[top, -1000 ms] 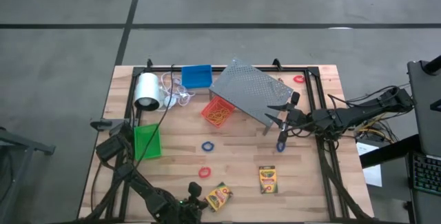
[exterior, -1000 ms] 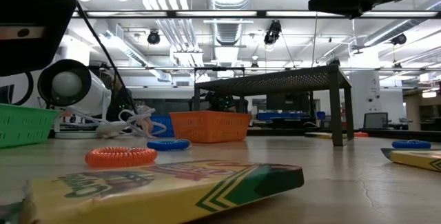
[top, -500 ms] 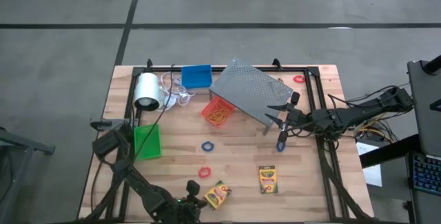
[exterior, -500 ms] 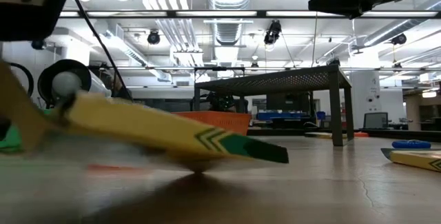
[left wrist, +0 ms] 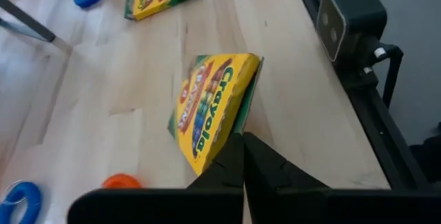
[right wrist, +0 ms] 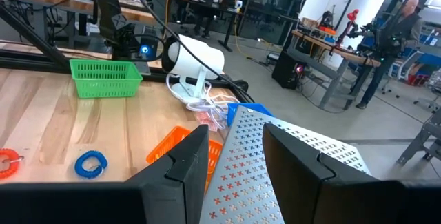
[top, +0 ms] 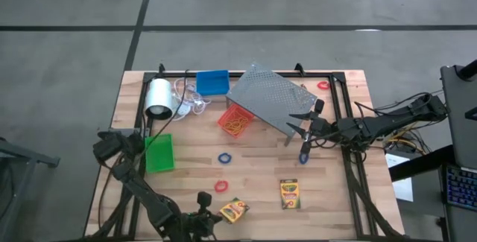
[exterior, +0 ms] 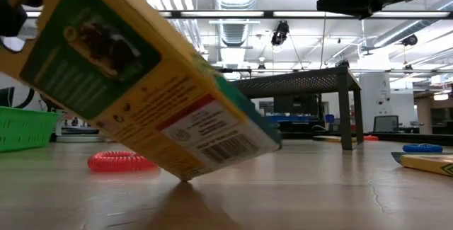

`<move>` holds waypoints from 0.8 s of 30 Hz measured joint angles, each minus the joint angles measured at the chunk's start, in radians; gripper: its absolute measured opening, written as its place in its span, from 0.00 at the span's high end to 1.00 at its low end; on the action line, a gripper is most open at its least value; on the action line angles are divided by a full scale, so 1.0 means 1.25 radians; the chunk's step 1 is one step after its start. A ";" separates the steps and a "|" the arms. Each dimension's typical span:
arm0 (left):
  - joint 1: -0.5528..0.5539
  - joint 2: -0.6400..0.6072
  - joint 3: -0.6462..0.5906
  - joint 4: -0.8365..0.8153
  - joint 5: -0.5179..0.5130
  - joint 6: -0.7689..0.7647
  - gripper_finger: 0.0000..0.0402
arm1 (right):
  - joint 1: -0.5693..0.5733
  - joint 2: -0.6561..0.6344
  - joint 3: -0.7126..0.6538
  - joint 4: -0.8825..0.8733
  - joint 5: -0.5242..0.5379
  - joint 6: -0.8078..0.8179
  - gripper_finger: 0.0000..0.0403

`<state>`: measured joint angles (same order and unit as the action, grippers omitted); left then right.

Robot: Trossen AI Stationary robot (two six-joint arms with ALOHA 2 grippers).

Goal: Pick & Place Office Desk Supplies
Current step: Put the crayon box into the green bin

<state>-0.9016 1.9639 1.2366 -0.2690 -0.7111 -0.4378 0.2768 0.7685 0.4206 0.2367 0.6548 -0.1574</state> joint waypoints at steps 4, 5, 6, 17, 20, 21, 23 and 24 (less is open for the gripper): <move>0.000 -0.029 0.000 -0.033 -0.013 -0.022 1.00 | 0.000 0.000 0.000 0.000 0.000 0.000 0.66; 0.000 -0.037 0.000 -0.043 -0.020 -0.029 1.00 | 0.000 0.000 0.000 0.000 0.000 0.000 0.66; 0.000 -0.045 0.000 -0.056 -0.025 -0.037 1.00 | 0.000 0.000 0.000 0.000 0.000 -0.001 0.66; 0.009 -0.161 0.000 -0.189 -0.059 -0.073 1.00 | 0.000 0.000 0.000 0.000 0.000 -0.002 0.66; 0.017 -0.194 0.000 -0.227 -0.074 -0.074 1.00 | 0.000 0.000 0.000 0.000 0.000 0.000 0.66; 0.021 -0.204 0.000 -0.241 -0.081 -0.077 1.00 | 0.000 0.000 0.000 0.000 0.000 -0.001 0.66; 0.031 -0.221 0.000 -0.273 -0.090 -0.089 1.00 | 0.000 0.000 0.000 0.000 0.000 0.000 0.66; 0.037 -0.229 0.000 -0.290 -0.094 -0.096 1.00 | 0.000 0.000 0.000 0.000 0.000 0.000 0.66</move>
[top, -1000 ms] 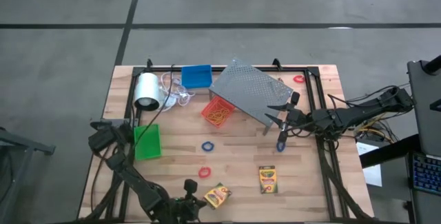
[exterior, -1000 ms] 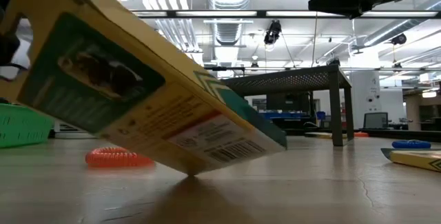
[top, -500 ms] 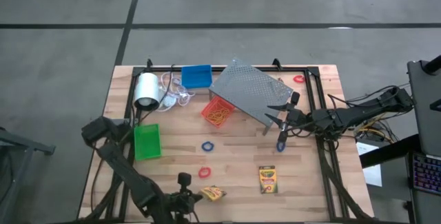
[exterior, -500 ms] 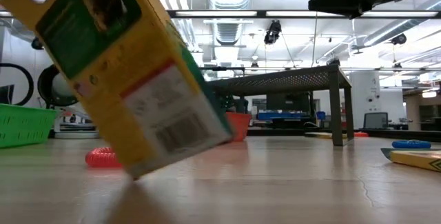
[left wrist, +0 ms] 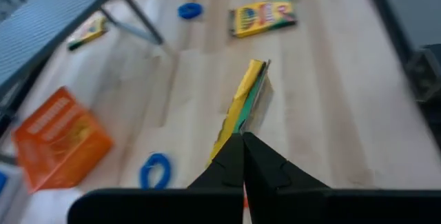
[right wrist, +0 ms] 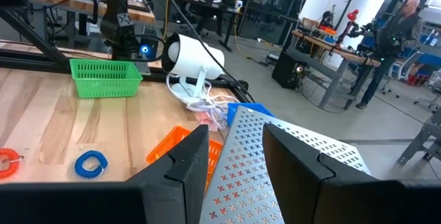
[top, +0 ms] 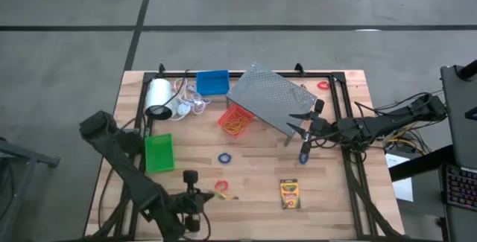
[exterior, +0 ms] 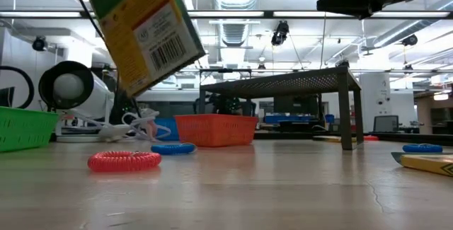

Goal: Pick & Place Office Desk Supplies
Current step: Put the crayon box into the green bin

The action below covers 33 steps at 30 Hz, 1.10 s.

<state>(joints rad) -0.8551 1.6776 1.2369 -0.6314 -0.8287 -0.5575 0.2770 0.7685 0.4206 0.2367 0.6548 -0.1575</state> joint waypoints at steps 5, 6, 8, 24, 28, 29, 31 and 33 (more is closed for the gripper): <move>0.042 -0.036 0.000 -0.093 -0.002 -0.045 1.00 | 0.000 0.000 0.000 0.000 0.000 0.000 0.66; 0.051 -0.043 0.000 -0.111 -0.002 -0.056 1.00 | 0.000 0.000 0.000 0.000 0.000 0.000 0.66; 0.070 -0.055 0.000 -0.145 -0.002 -0.078 1.00 | 0.000 0.000 0.000 0.000 0.000 -0.002 0.66; 0.166 -0.143 0.000 -0.378 0.022 -0.274 1.00 | 0.000 0.000 0.000 0.000 0.000 -0.001 0.66; 0.165 -0.161 0.000 -0.480 0.027 -0.372 1.00 | 0.000 0.000 0.000 0.000 0.000 -0.001 0.66; 0.165 -0.167 0.000 -0.506 0.031 -0.398 1.00 | 0.000 0.000 0.000 0.000 0.000 -0.001 0.66; 0.165 -0.180 0.000 -0.552 0.049 -0.444 1.00 | 0.000 0.000 0.000 0.000 0.000 0.000 0.66; 0.165 -0.195 0.000 -0.580 0.073 -0.482 1.00 | 0.000 0.000 0.000 0.000 0.000 -0.001 0.66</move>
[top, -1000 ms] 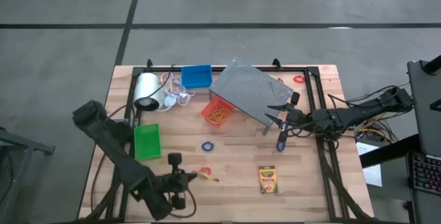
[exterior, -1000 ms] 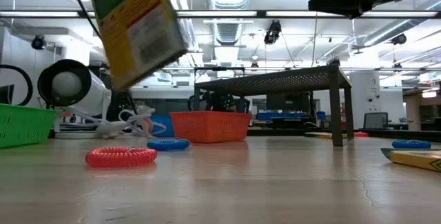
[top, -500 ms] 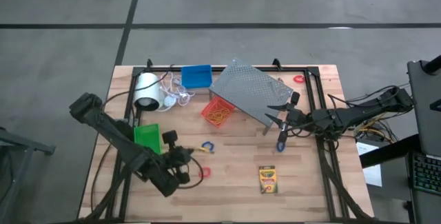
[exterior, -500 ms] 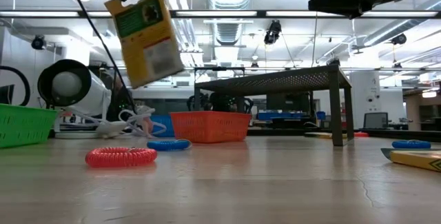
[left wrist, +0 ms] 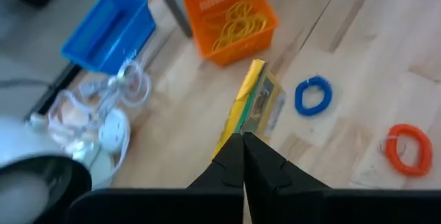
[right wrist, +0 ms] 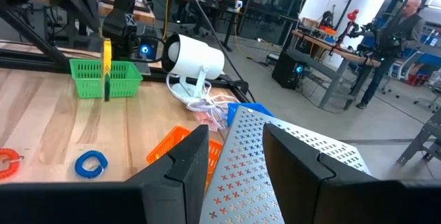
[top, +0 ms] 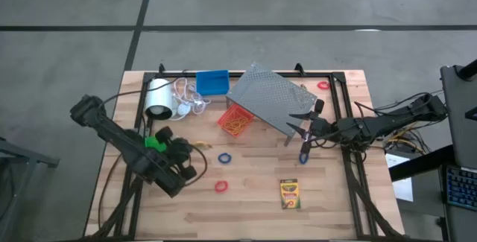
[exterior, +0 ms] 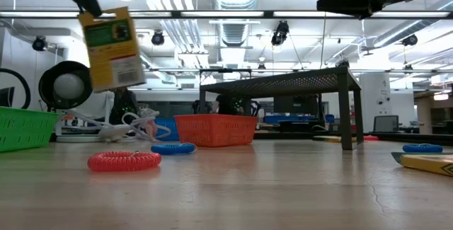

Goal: Pick & Place Office Desk Supplies
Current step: Put the crayon box into the green bin

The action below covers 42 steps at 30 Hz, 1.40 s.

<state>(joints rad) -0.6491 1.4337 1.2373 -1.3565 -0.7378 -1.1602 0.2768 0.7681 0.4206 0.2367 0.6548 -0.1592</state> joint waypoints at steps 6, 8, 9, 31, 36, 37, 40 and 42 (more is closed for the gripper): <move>-0.011 -0.040 0.000 -0.095 0.098 -0.077 1.00 | 0.000 0.000 0.000 0.000 0.000 0.000 0.66; -0.017 -0.052 0.000 -0.144 0.147 -0.117 1.00 | 0.000 0.000 0.000 0.000 0.000 0.001 0.66; -0.018 -0.055 0.000 -0.169 0.171 -0.139 1.00 | 0.000 0.000 0.000 0.000 0.000 0.001 0.66; -0.092 -0.142 -0.001 -0.172 0.356 -0.029 1.00 | 0.000 0.000 0.000 0.000 0.000 0.001 0.66; -0.123 -0.144 -0.001 -0.171 0.387 -0.014 1.00 | 0.000 0.000 0.000 0.000 0.000 0.002 0.66; -0.130 -0.145 -0.001 -0.172 0.391 -0.018 1.00 | 0.000 0.000 0.000 0.000 0.000 0.001 0.66; -0.155 -0.146 -0.002 -0.171 0.397 -0.040 1.00 | 0.000 0.000 0.000 0.000 0.000 0.001 0.66; -0.176 -0.147 -0.013 -0.170 0.397 -0.060 1.00 | 0.000 0.000 0.000 0.000 0.000 0.001 0.66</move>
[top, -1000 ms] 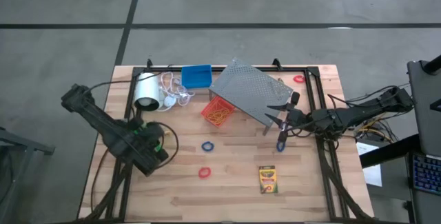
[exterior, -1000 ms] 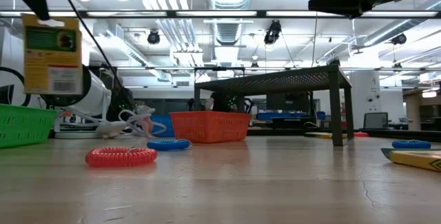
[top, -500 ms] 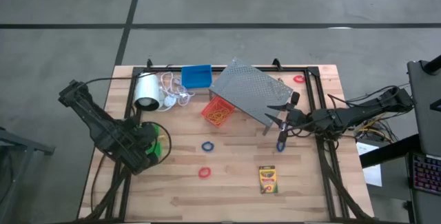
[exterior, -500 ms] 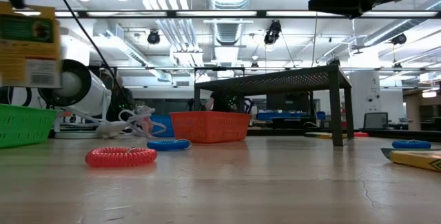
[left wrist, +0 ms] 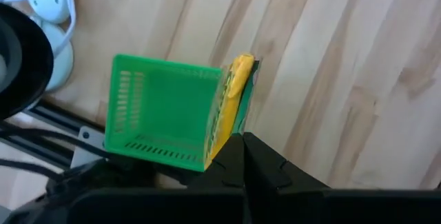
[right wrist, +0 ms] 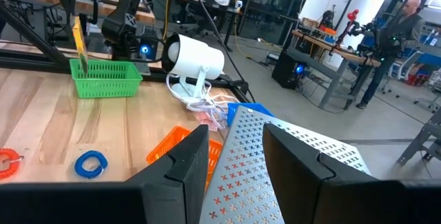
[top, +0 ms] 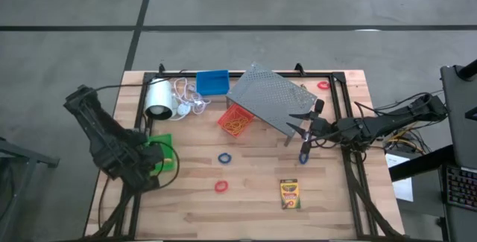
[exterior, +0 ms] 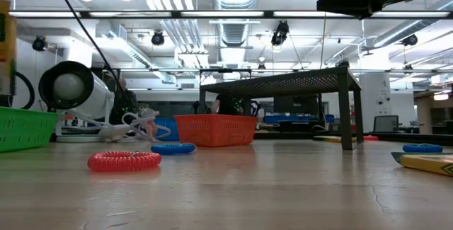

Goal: Pick & Place Office Desk Supplies
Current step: Put the crayon box into the green bin

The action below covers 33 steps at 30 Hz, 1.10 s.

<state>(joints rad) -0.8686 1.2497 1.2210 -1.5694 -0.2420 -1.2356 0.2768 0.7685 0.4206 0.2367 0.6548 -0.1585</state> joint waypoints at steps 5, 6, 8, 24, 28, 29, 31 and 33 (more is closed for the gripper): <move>-0.032 -0.029 -0.075 -0.001 0.023 -0.100 1.00 | 0.000 0.000 0.000 0.000 0.000 0.000 0.66; -0.037 -0.037 -0.096 -0.002 0.035 -0.127 1.00 | 0.000 0.000 0.000 0.000 0.000 -0.001 0.66; -0.046 -0.052 -0.132 -0.002 0.054 -0.162 1.00 | 0.000 0.000 0.000 0.000 0.000 0.001 0.66; -0.054 -0.111 -0.211 0.026 0.059 -0.191 1.00 | 0.000 0.000 0.000 0.000 0.000 0.001 0.66; -0.054 -0.112 -0.179 0.031 0.062 -0.190 1.00 | 0.000 0.000 0.000 0.000 0.000 0.001 0.66; -0.054 -0.112 -0.166 0.030 0.062 -0.187 1.00 | 0.000 0.000 0.000 0.000 0.000 0.001 0.66; -0.054 -0.112 -0.143 0.013 0.054 -0.185 1.00 | 0.000 0.000 0.000 0.000 0.000 -0.001 0.66; -0.054 -0.113 -0.122 -0.001 0.039 -0.184 1.00 | 0.000 0.000 0.000 0.000 0.000 0.001 0.66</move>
<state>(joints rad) -0.9363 1.1084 1.0679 -1.5711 -0.1928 -1.4654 0.2768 0.7685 0.4206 0.2367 0.6548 -0.1574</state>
